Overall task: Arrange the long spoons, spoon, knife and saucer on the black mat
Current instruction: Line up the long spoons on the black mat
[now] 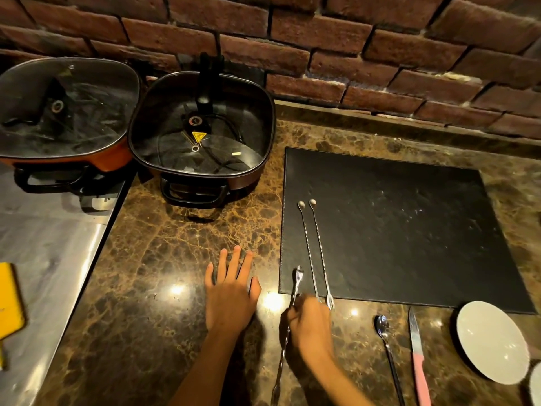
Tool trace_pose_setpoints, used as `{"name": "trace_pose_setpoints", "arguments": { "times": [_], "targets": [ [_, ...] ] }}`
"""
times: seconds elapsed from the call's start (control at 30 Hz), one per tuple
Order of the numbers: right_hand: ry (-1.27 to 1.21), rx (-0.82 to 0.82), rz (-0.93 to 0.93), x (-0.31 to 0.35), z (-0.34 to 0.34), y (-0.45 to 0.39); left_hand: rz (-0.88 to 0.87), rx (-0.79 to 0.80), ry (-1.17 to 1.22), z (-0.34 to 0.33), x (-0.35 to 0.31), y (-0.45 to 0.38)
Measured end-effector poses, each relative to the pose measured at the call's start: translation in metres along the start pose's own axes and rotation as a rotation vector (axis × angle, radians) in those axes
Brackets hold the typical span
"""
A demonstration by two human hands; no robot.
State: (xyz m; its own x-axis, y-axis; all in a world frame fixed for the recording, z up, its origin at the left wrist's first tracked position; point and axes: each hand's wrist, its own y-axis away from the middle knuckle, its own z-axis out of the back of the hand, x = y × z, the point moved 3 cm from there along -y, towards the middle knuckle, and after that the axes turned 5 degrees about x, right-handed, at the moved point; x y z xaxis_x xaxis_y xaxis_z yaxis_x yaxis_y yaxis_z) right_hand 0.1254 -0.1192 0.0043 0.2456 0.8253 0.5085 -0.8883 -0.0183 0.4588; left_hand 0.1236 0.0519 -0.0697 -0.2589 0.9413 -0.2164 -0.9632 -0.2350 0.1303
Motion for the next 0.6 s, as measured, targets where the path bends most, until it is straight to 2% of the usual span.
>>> {"name": "trace_pose_setpoints", "arguments": {
  "times": [0.23,0.33,0.6],
  "targets": [
    [0.073,-0.062,0.082,0.061,0.046,-0.108,-0.004,-0.001,-0.017,0.002,-0.001,0.0],
    [0.115,-0.042,0.054,0.077,0.048,-0.138,-0.01,-0.005,-0.016,0.002,-0.002,0.0],
    [0.142,-0.045,0.058,0.068,0.048,-0.145,-0.027,-0.004,-0.018,-0.003,0.002,0.001]
  ]
}}
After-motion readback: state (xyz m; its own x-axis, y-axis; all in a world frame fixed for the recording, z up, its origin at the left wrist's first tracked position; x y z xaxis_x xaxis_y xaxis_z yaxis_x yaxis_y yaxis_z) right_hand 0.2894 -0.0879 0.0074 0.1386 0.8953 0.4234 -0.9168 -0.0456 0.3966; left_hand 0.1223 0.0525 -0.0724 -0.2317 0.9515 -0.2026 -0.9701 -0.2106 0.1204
